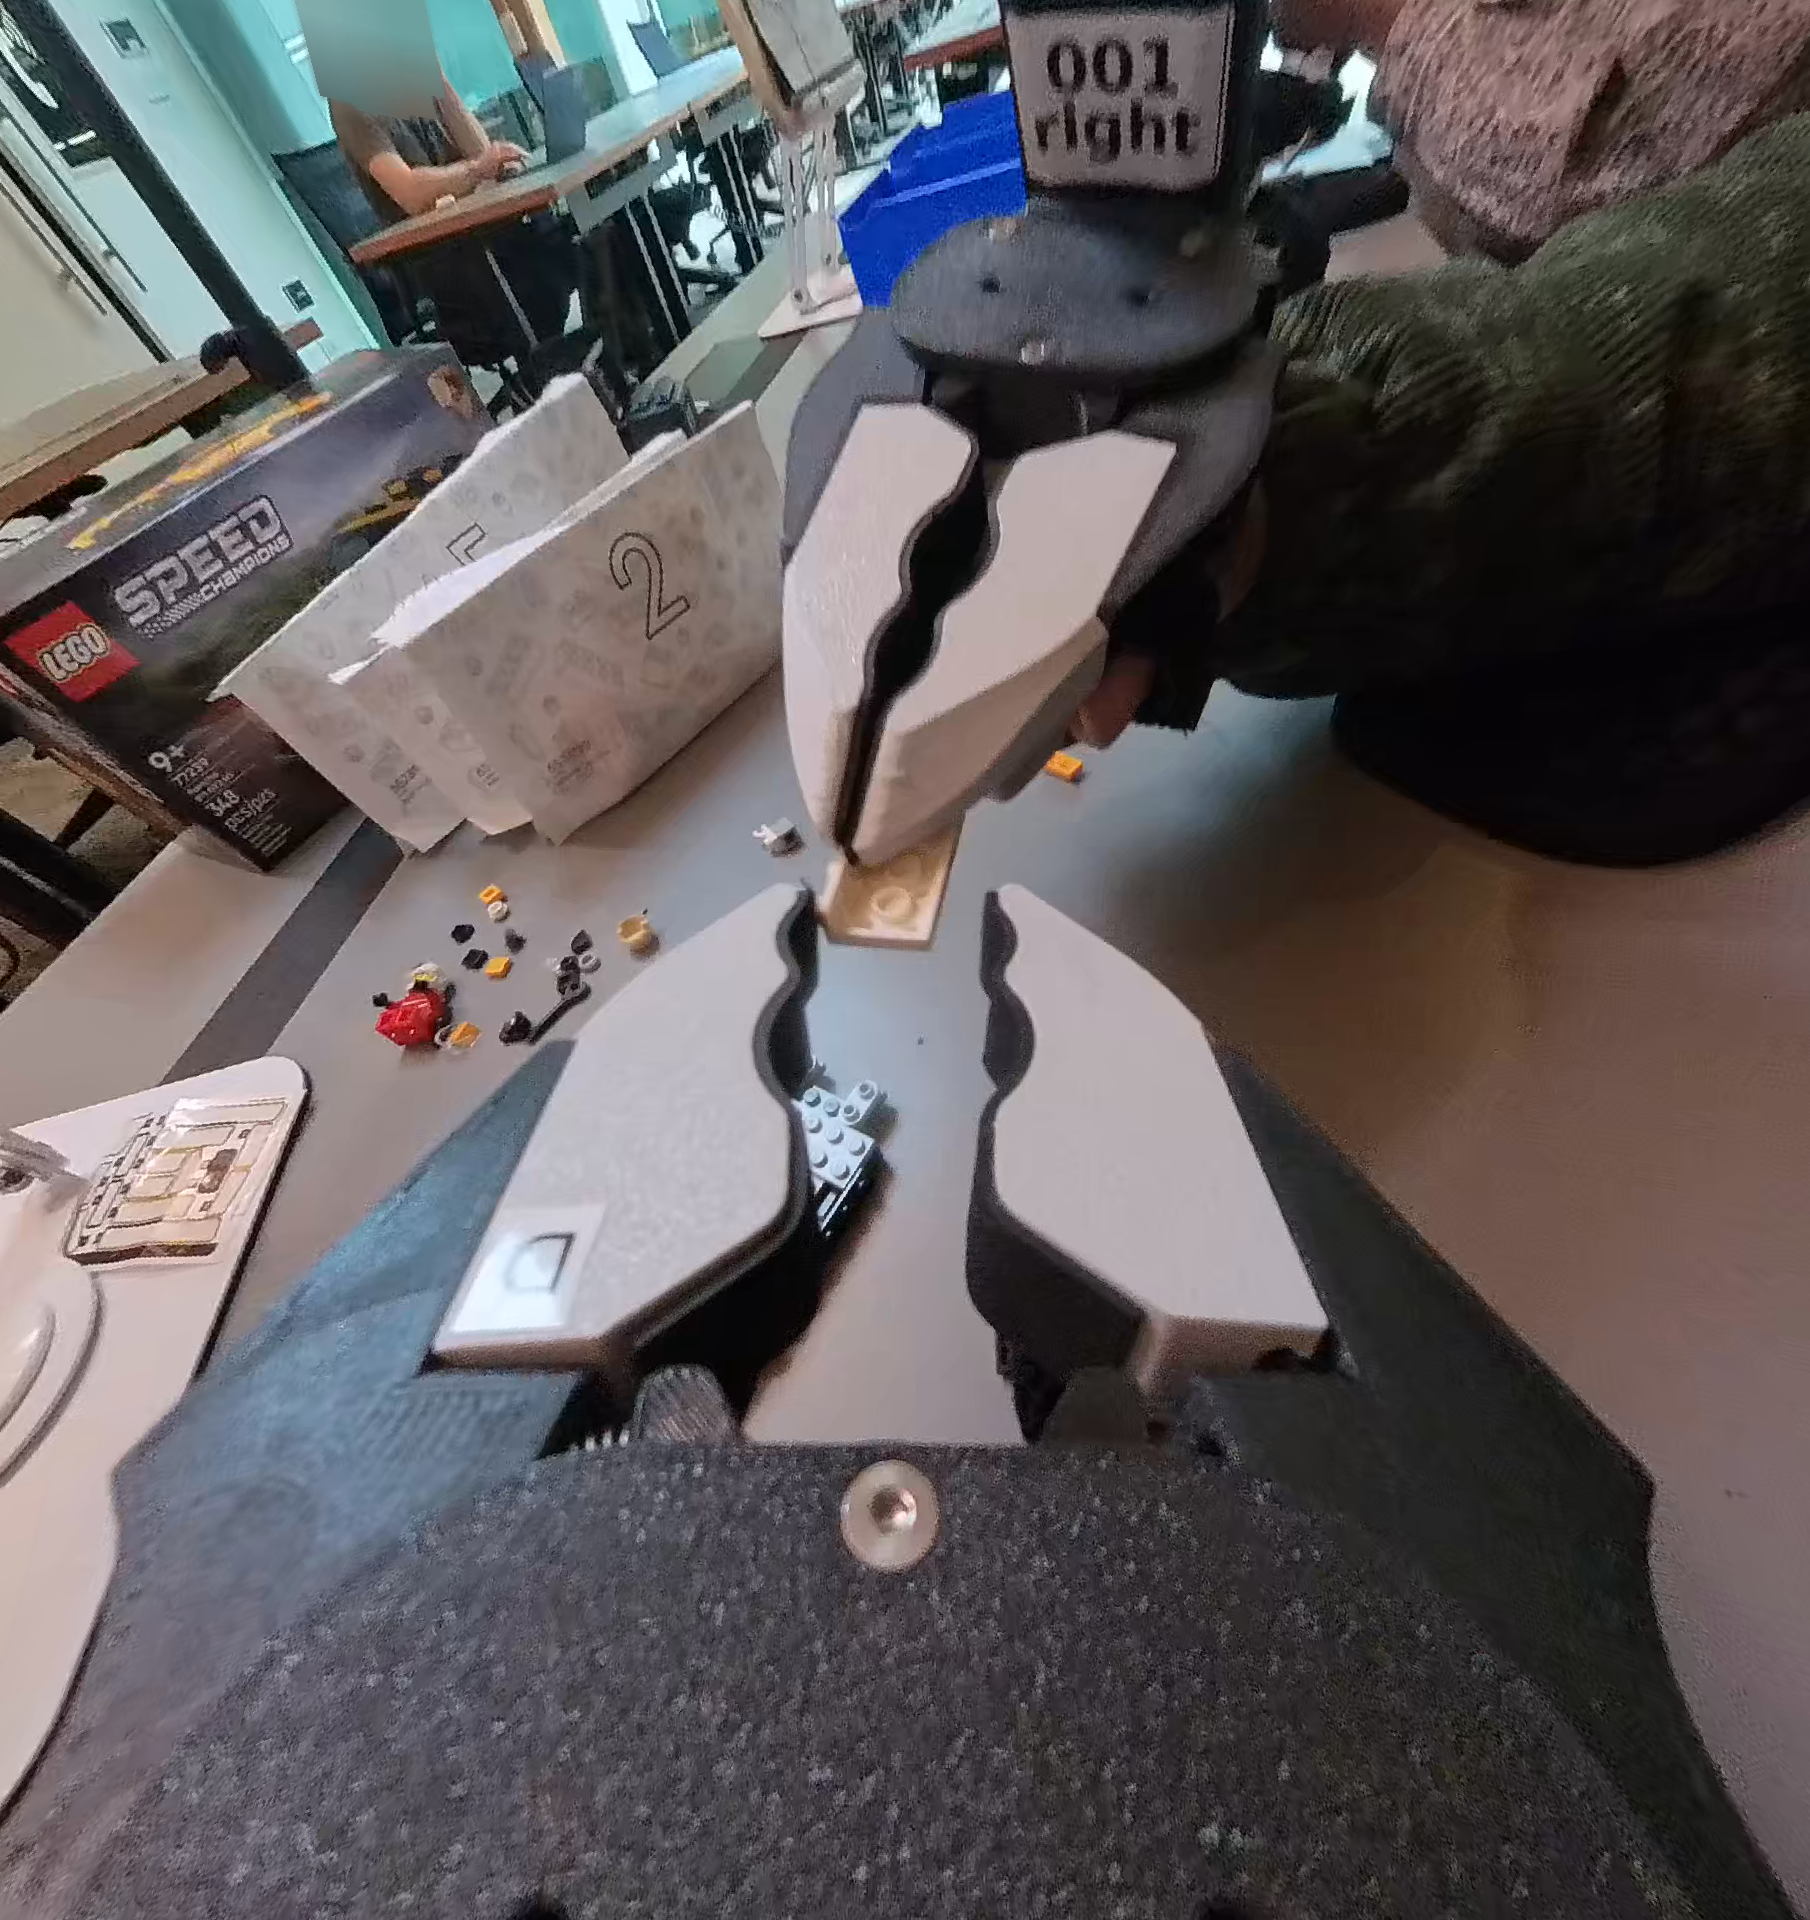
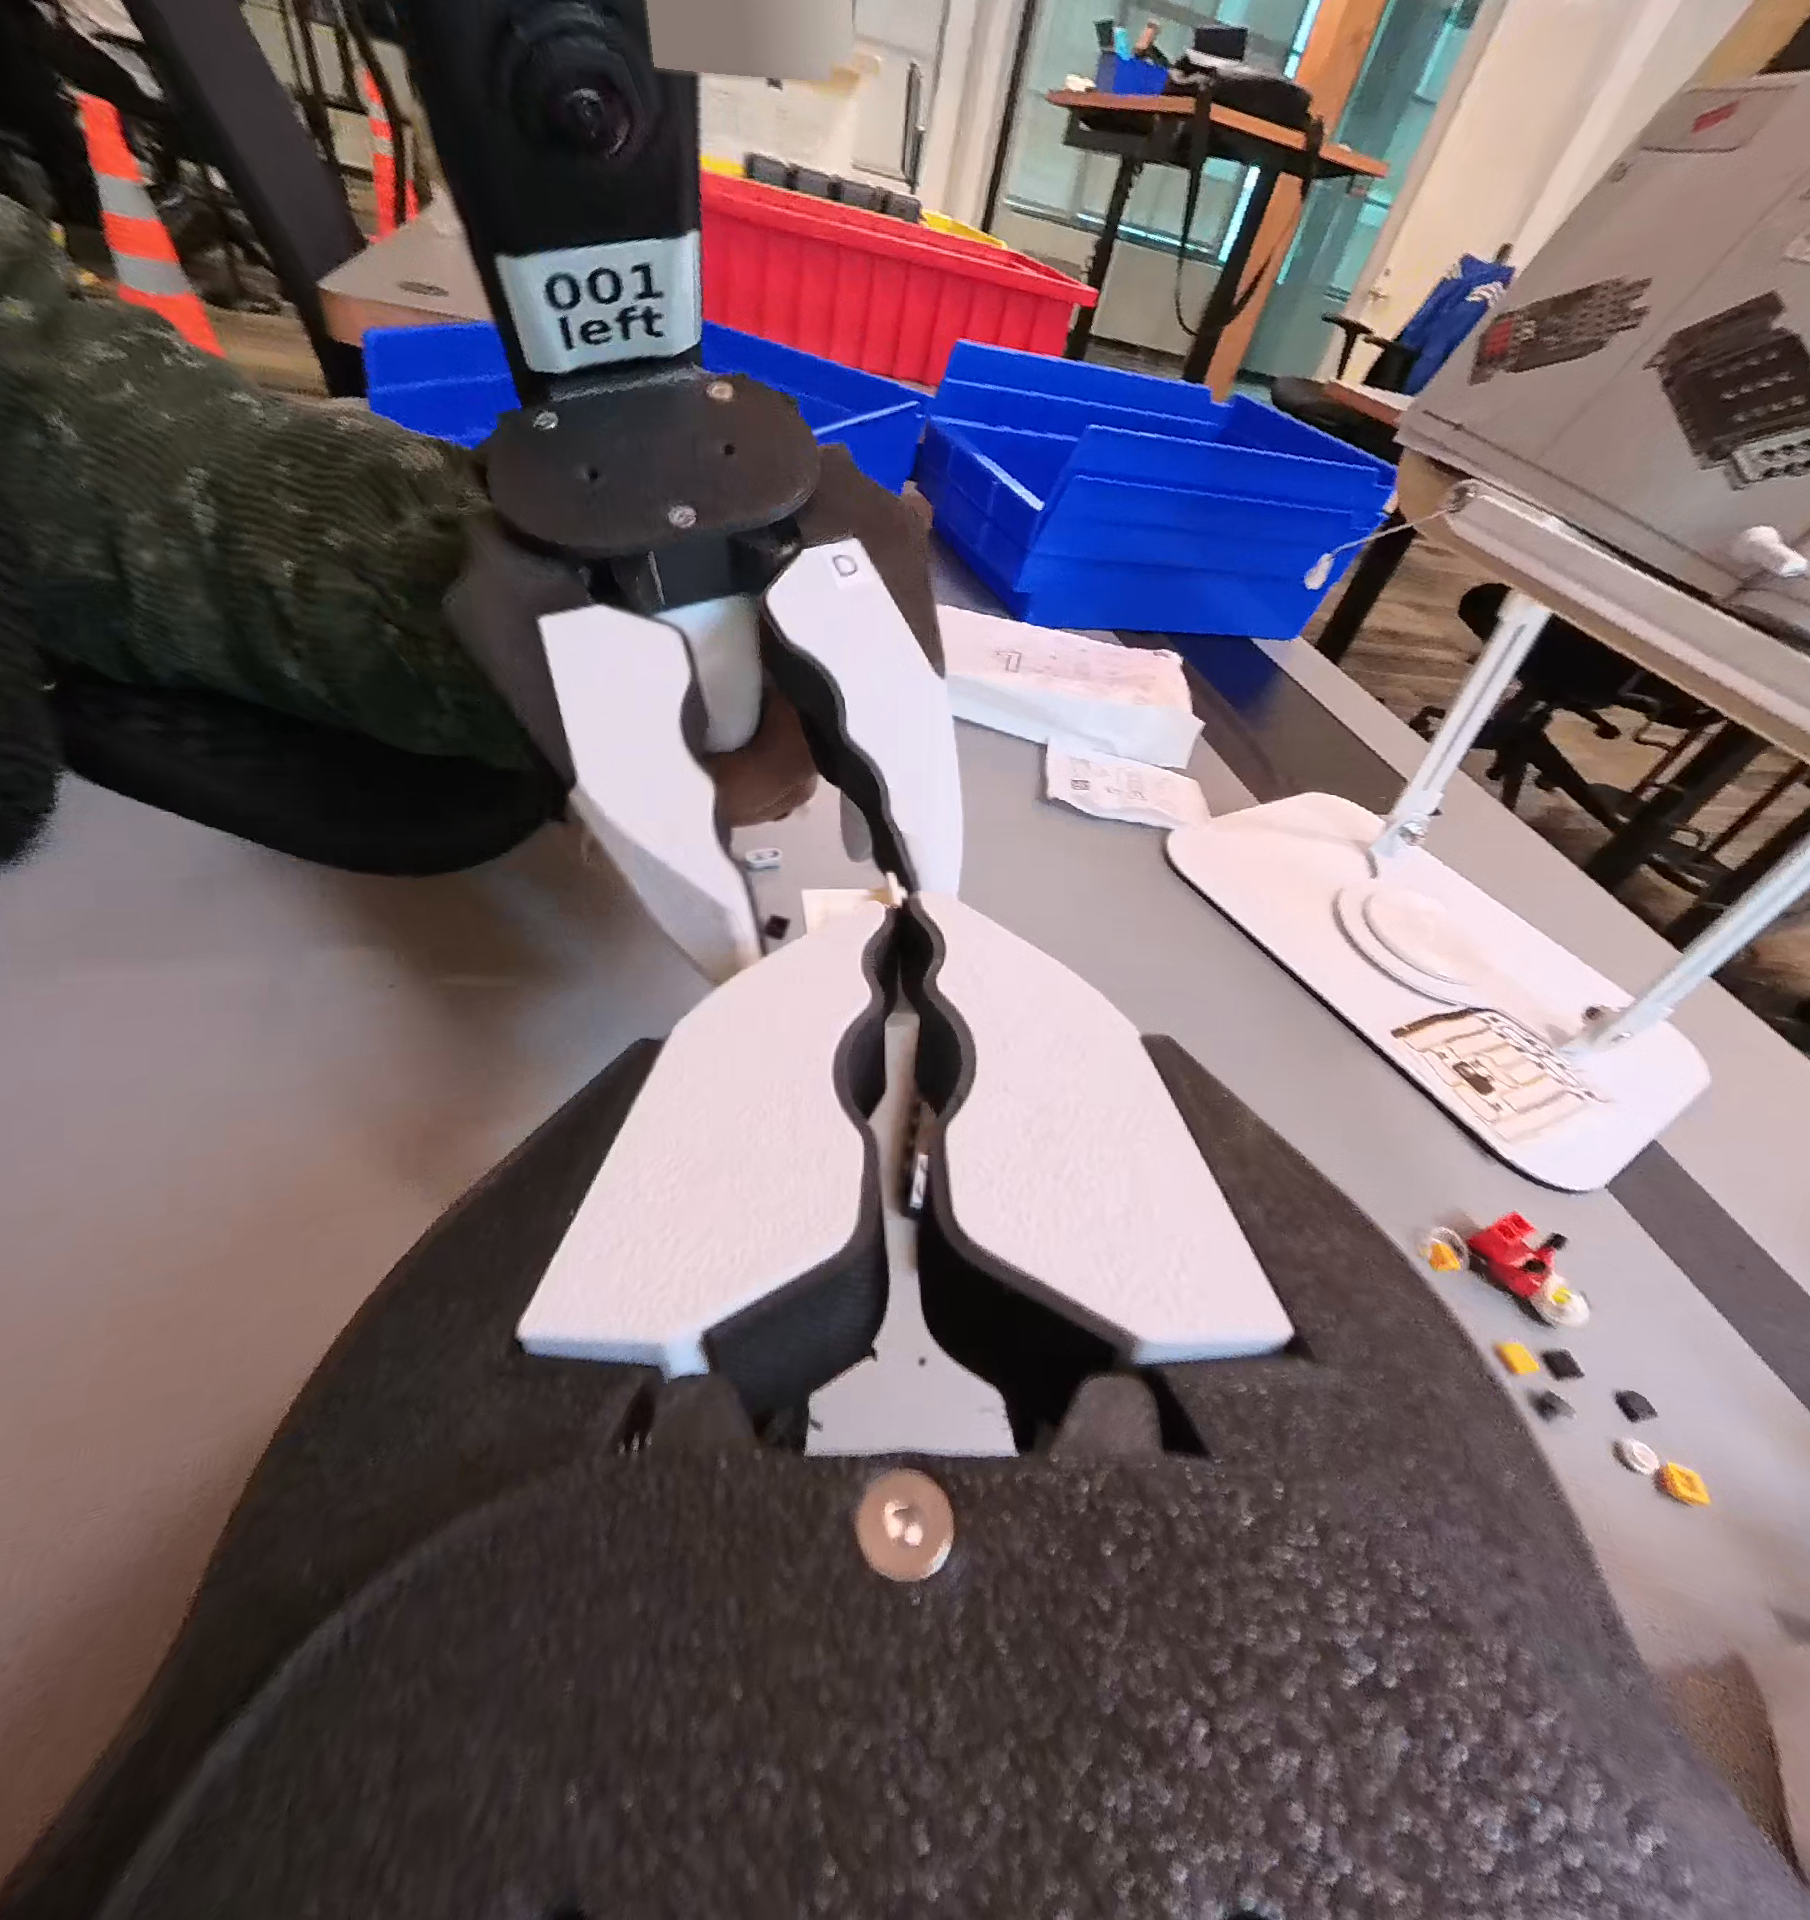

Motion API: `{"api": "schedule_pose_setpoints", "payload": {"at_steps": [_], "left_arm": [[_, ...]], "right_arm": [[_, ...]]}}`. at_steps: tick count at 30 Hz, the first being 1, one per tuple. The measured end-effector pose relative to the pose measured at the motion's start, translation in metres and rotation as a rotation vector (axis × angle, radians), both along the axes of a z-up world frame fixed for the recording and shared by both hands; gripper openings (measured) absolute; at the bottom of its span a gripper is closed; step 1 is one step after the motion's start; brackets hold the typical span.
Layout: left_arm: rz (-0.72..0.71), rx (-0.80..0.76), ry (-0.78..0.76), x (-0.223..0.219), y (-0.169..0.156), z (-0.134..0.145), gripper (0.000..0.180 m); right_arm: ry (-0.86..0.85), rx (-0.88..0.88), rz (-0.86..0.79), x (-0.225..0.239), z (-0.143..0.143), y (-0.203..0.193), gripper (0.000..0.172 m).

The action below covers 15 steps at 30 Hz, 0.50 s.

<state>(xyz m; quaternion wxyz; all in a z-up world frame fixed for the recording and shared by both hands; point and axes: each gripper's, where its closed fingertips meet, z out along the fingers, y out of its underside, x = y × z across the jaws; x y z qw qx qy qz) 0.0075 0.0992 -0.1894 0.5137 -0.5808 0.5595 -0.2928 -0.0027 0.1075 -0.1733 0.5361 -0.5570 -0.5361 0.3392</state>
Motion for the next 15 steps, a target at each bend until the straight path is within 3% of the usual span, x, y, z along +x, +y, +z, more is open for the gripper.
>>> {"api": "schedule_pose_setpoints", "payload": {"at_steps": [5, 9, 12, 15], "left_arm": [[-0.021, -0.068, 0.007, -0.005, -0.006, 0.003, 0.021], [0.059, -0.006, 0.080, -0.024, -0.001, 0.008, 0.022], [0.265, 0.086, 0.137, -0.068, 0.020, 0.033, 0.021], [0.559, 0.140, 0.284, -0.145, 0.036, 0.057, 0.021]], "right_arm": [[0.001, 0.007, 0.045, -0.003, 0.000, -0.008, 0.000], [0.084, 0.007, 0.024, 0.003, 0.014, -0.004, 0.003], [0.115, -0.013, -0.038, 0.012, 0.020, 0.008, 0.011], [0.055, -0.023, -0.103, 0.016, 0.009, 0.021, 0.017]]}}
